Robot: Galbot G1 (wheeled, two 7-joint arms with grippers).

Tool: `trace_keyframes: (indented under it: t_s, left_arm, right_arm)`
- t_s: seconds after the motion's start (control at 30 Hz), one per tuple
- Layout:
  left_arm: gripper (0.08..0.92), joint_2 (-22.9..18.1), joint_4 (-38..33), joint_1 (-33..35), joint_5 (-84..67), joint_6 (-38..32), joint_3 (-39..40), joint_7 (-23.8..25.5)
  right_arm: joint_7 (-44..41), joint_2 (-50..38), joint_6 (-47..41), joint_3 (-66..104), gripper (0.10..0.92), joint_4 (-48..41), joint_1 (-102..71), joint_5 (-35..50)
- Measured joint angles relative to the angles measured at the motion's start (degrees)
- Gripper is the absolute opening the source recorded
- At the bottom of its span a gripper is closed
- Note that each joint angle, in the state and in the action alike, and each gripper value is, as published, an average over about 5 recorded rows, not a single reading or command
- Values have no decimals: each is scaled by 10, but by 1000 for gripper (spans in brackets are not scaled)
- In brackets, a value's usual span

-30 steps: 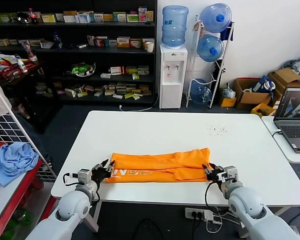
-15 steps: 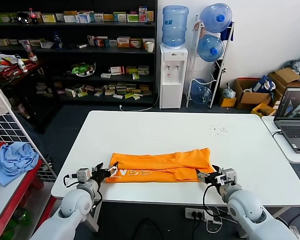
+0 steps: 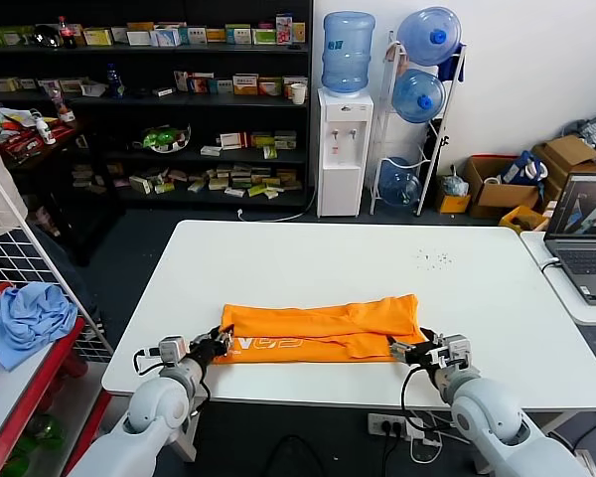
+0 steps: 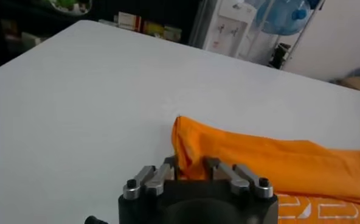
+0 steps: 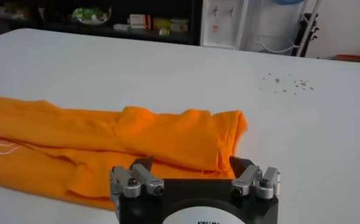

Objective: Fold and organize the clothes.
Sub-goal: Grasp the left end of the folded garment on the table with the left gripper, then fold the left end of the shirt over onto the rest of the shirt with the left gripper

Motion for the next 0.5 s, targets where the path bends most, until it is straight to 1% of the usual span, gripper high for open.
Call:
trace_keyframes:
  t_s: [0.17,0.27,0.5]
  left_arm:
    - [168,-2,0,-1,4,1,3,8]
    - [116,-1,-1,-1,8,1,1,14]
    - [109,12,-13,1,8,2,-10,17]
  right_arm:
    - [2,1,0,4,823,3,-5,3]
    - [3,1,0,7,823,7,-8,4]
    - [10,7,8,10,823,12,-11,-3]
